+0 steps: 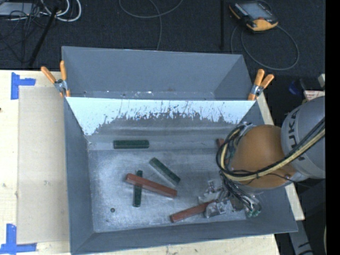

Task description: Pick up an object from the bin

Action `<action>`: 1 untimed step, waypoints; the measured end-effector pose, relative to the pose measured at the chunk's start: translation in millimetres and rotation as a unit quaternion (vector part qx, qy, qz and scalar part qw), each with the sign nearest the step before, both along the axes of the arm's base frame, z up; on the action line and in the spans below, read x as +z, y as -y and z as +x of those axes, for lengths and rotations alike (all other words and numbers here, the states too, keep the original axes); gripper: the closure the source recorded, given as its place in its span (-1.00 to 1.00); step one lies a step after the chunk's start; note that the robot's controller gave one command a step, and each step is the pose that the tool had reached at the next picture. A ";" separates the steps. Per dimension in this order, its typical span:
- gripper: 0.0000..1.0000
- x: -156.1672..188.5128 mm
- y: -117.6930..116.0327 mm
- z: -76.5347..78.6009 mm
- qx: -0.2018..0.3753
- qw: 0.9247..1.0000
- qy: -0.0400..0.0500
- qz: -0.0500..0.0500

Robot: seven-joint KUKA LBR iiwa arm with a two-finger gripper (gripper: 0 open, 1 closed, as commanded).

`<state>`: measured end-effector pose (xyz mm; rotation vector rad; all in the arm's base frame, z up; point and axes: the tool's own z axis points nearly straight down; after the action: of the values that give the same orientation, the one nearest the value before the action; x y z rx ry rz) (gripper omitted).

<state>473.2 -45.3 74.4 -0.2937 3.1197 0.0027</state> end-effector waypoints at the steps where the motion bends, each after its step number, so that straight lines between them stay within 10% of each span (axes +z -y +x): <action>1: 1.00 3.0 0.2 -1.0 0.000 1.000 -0.003 0.000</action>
Offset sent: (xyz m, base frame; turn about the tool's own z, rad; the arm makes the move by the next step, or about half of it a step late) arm -0.0001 0.0002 0.0444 0.0000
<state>472.2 -45.5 77.4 -0.2946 3.1248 0.0020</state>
